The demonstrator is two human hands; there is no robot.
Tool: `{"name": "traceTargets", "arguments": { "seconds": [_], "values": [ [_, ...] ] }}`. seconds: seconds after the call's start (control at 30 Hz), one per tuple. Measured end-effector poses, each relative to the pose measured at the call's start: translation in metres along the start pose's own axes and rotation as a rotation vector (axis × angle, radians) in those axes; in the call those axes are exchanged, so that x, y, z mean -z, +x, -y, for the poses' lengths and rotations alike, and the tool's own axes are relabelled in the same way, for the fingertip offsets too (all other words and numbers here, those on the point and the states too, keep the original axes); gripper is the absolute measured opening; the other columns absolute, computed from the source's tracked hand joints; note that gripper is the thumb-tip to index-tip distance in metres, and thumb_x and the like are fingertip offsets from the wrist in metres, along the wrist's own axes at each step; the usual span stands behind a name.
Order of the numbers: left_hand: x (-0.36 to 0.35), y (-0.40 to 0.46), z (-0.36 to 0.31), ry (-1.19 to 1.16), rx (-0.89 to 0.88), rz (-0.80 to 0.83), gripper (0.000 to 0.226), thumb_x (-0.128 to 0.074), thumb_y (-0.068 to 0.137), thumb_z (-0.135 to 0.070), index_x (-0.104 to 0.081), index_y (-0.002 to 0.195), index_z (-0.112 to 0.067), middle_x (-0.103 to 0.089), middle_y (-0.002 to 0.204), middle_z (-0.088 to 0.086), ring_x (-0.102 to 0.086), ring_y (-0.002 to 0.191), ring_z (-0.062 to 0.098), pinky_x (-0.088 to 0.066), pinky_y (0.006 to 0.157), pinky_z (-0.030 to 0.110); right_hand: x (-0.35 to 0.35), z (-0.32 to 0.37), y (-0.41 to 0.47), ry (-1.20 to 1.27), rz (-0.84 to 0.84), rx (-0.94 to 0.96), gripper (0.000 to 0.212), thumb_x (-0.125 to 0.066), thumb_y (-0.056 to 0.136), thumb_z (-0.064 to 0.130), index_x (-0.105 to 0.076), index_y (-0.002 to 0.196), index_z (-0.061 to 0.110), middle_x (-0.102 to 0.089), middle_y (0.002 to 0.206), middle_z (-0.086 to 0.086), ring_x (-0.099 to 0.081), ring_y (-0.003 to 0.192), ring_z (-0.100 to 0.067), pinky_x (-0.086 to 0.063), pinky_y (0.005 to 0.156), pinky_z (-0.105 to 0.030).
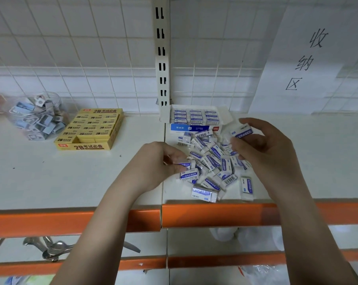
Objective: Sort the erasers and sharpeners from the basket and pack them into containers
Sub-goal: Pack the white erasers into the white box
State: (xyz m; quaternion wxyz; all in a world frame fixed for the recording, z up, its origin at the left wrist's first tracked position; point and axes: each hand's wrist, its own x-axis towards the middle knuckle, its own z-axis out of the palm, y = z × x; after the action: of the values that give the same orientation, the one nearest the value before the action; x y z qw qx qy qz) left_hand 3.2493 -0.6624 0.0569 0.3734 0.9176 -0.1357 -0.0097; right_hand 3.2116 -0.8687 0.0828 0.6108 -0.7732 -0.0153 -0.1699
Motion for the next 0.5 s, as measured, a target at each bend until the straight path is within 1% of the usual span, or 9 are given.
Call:
{"name": "traceTargets", "arguments": {
  "seconds": [0.07,0.1,0.17,0.23,0.3,0.37,0.43,0.47,0.5],
  "values": [
    [0.001,-0.002,0.001,-0.056,0.018,-0.063,0.016,-0.077,0.075,-0.023,-0.073,0.09,-0.026,-0.06,0.078,-0.02,-0.056,0.072,-0.003,-0.039,0.063,0.002,0.0,-0.001,0.0,0.001,0.002,-0.004,0.027,-0.069,0.082,0.013,-0.061,0.097,0.034,-0.071,0.068,0.008,-0.065,0.061,-0.001,-0.048,0.058,-0.009],
    [0.002,-0.003,0.002,-0.107,0.019,-0.091,0.013,-0.077,0.075,-0.022,-0.073,0.087,-0.025,-0.063,0.079,-0.017,-0.059,0.072,-0.002,-0.042,0.067,0.005,0.0,-0.001,-0.001,0.006,0.006,-0.007,0.026,-0.068,0.082,0.012,-0.062,0.096,0.033,-0.072,0.07,0.007,-0.068,0.065,-0.003,-0.051,0.062,-0.011],
    [0.004,-0.007,0.003,-0.188,0.001,-0.139,0.013,-0.076,0.076,-0.018,-0.073,0.086,-0.026,-0.068,0.083,-0.009,-0.062,0.074,0.003,-0.049,0.072,0.017,0.0,-0.001,-0.001,0.048,0.017,-0.021,0.023,-0.067,0.083,0.009,-0.065,0.093,0.029,-0.073,0.074,0.006,-0.071,0.071,-0.007,-0.056,0.07,-0.017],
    [0.007,-0.011,0.002,-0.236,-0.013,-0.2,0.016,-0.075,0.076,-0.018,-0.071,0.082,-0.032,-0.07,0.083,-0.008,-0.063,0.076,0.006,-0.051,0.073,0.02,-0.001,-0.001,0.0,0.104,0.028,-0.038,0.02,-0.065,0.084,0.006,-0.066,0.092,0.024,-0.074,0.077,0.005,-0.071,0.074,-0.009,-0.056,0.069,-0.018],
    [0.01,-0.015,0.0,-0.336,-0.016,-0.278,0.018,-0.075,0.076,-0.016,-0.07,0.078,-0.032,-0.07,0.079,-0.01,-0.063,0.076,0.01,-0.05,0.069,0.017,-0.002,0.0,0.0,0.176,0.039,-0.059,0.018,-0.062,0.086,0.002,-0.067,0.092,0.019,-0.074,0.079,0.002,-0.072,0.077,-0.011,-0.054,0.067,-0.015],
    [0.013,-0.018,-0.002,-0.434,-0.003,-0.334,0.02,-0.075,0.076,-0.011,-0.07,0.078,-0.031,-0.069,0.079,-0.008,-0.063,0.072,0.014,-0.05,0.064,0.016,-0.002,0.002,0.002,0.254,0.052,-0.091,0.018,-0.06,0.087,-0.001,-0.066,0.093,0.014,-0.074,0.08,-0.001,-0.072,0.079,-0.013,-0.053,0.067,-0.014],
    [0.015,-0.021,-0.003,-0.498,0.003,-0.327,0.024,-0.071,0.079,-0.006,-0.069,0.08,-0.03,-0.067,0.083,-0.002,-0.067,0.071,0.02,-0.056,0.067,0.024,-0.003,0.002,0.004,0.292,0.067,-0.116,0.018,-0.059,0.086,-0.003,-0.065,0.094,0.012,-0.074,0.081,-0.002,-0.072,0.081,-0.014,-0.054,0.068,-0.015],
    [0.015,-0.022,-0.003,-0.504,-0.008,-0.318,0.024,-0.07,0.08,-0.005,-0.07,0.081,-0.029,-0.068,0.084,-0.003,-0.067,0.072,0.021,-0.057,0.069,0.027,-0.003,0.003,0.005,0.294,0.075,-0.122,0.019,-0.06,0.085,-0.004,-0.065,0.094,0.012,-0.074,0.081,-0.002,-0.072,0.081,-0.014,-0.054,0.068,-0.016],
    [0.015,-0.023,-0.003,-0.488,-0.025,-0.317,0.023,-0.069,0.08,-0.005,-0.07,0.082,-0.029,-0.068,0.083,-0.008,-0.066,0.071,0.021,-0.056,0.068,0.025,-0.003,0.004,0.007,0.282,0.083,-0.12,0.019,-0.061,0.084,-0.003,-0.065,0.095,0.012,-0.075,0.083,-0.002,-0.072,0.081,-0.014,-0.055,0.067,-0.017]
  ]
}}
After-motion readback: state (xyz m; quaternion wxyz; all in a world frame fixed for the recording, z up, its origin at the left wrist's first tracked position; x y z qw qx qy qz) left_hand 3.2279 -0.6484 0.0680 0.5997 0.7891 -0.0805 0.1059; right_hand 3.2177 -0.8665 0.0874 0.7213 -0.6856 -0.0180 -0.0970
